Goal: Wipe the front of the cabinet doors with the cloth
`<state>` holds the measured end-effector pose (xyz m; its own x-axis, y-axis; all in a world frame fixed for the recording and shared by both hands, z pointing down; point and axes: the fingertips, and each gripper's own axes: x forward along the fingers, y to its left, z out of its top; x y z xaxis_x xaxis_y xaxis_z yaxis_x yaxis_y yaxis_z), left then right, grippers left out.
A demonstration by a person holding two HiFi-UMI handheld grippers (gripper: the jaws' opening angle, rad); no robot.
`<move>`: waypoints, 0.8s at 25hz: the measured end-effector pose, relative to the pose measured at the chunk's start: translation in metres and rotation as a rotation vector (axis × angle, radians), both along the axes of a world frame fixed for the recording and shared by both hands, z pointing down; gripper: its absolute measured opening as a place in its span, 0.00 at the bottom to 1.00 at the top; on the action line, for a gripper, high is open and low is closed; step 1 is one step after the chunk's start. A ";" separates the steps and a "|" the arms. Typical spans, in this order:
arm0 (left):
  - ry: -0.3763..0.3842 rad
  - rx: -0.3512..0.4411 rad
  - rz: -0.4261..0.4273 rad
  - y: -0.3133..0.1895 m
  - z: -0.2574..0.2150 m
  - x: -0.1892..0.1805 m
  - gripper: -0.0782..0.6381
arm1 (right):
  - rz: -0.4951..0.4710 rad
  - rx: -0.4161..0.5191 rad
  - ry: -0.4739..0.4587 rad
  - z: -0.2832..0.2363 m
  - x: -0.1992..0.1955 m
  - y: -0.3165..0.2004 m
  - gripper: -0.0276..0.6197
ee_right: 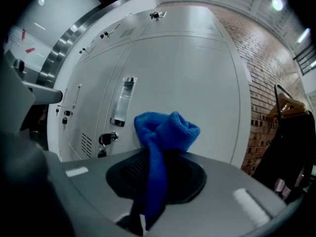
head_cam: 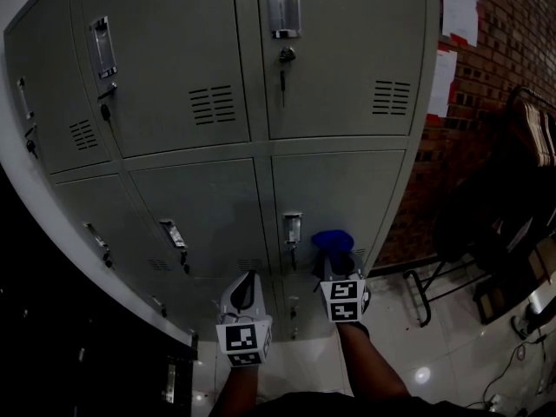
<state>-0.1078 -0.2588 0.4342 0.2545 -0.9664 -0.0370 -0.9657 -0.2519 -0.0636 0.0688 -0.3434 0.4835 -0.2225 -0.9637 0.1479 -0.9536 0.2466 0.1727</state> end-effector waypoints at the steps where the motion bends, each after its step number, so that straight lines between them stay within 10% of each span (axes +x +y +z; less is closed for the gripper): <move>1: 0.002 -0.001 0.002 -0.001 0.001 0.005 0.13 | 0.010 -0.003 0.001 0.001 0.009 0.000 0.15; 20: 0.041 -0.019 0.007 -0.015 0.014 0.052 0.13 | 0.050 0.008 0.040 0.011 0.091 -0.001 0.15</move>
